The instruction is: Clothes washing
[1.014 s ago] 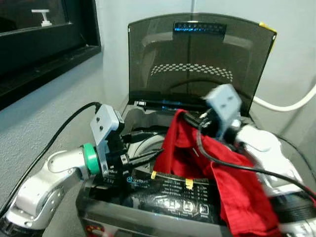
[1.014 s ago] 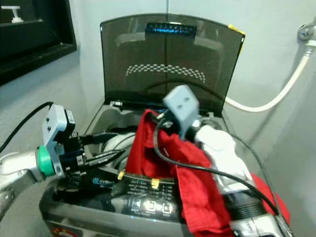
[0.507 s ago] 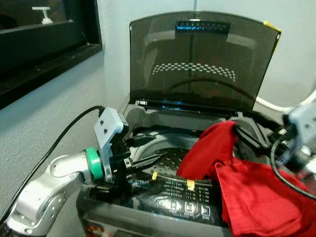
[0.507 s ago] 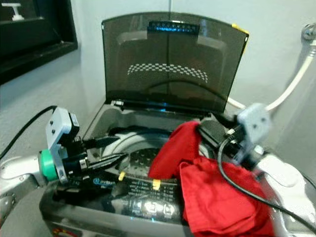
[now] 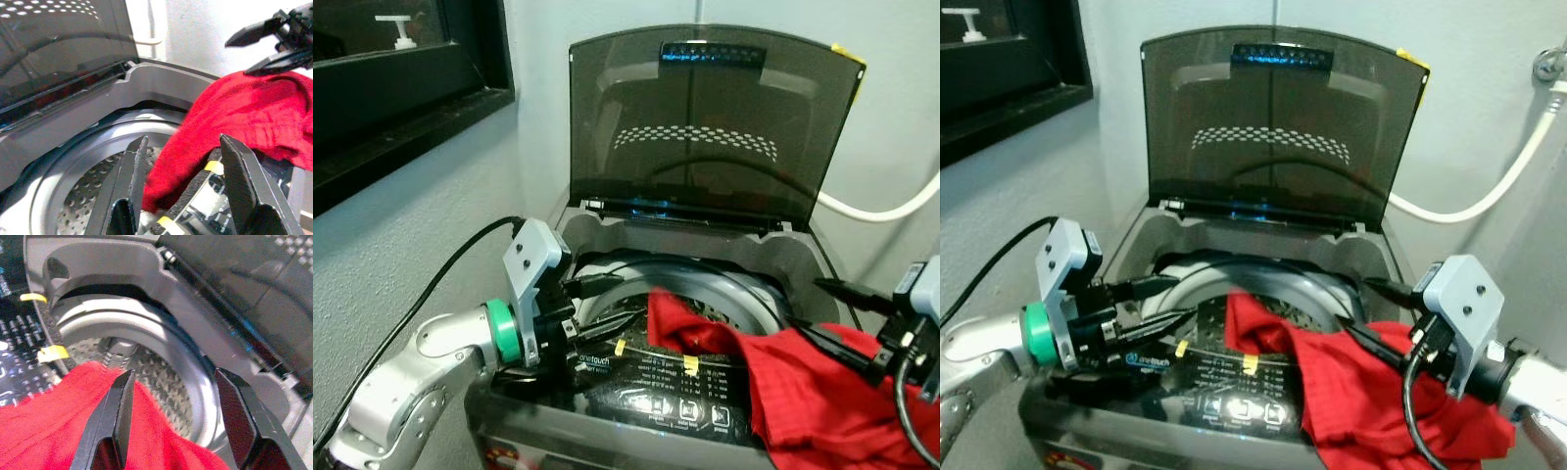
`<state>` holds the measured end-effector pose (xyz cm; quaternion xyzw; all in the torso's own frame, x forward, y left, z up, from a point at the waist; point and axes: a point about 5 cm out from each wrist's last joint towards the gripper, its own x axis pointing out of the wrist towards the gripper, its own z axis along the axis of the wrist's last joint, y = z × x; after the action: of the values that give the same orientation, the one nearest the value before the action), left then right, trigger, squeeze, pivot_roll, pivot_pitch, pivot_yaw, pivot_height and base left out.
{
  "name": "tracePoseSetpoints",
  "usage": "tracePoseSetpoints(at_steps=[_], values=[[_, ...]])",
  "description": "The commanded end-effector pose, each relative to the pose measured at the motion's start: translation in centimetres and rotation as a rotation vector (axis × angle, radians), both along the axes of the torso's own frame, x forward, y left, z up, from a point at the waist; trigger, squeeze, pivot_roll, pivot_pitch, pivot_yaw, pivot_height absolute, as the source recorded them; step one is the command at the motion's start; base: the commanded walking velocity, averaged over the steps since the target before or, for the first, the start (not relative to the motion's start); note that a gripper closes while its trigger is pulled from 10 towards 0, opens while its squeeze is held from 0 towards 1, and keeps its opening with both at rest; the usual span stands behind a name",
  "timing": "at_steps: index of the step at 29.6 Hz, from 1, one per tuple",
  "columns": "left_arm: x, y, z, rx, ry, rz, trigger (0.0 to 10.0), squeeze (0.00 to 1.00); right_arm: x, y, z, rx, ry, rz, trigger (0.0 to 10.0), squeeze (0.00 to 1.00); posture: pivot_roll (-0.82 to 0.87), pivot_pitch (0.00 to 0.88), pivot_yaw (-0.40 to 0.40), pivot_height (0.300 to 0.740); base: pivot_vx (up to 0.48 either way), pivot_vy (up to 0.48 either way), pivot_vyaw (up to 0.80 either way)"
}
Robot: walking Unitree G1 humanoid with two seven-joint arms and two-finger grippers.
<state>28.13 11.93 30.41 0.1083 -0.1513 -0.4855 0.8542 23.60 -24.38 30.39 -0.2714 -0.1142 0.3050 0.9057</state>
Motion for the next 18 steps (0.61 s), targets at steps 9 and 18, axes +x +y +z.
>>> tracePoseSetpoints(at_steps=[9,18], values=[[-0.5,-1.3,-1.2,-0.008,0.025,-0.046,10.0,0.0,0.0,0.7,-5.7,-0.096,0.311,0.108,10.0,0.0,0.02,0.126,0.012,0.74,0.0,0.0,0.0],[-0.7,-1.4,-1.1,-0.021,0.02,-0.033,10.0,0.0,2.0,-0.1,-8.1,-0.17,0.348,-0.004,3.5,0.0,0.05,0.135,0.004,0.74,0.0,0.0,0.0]])
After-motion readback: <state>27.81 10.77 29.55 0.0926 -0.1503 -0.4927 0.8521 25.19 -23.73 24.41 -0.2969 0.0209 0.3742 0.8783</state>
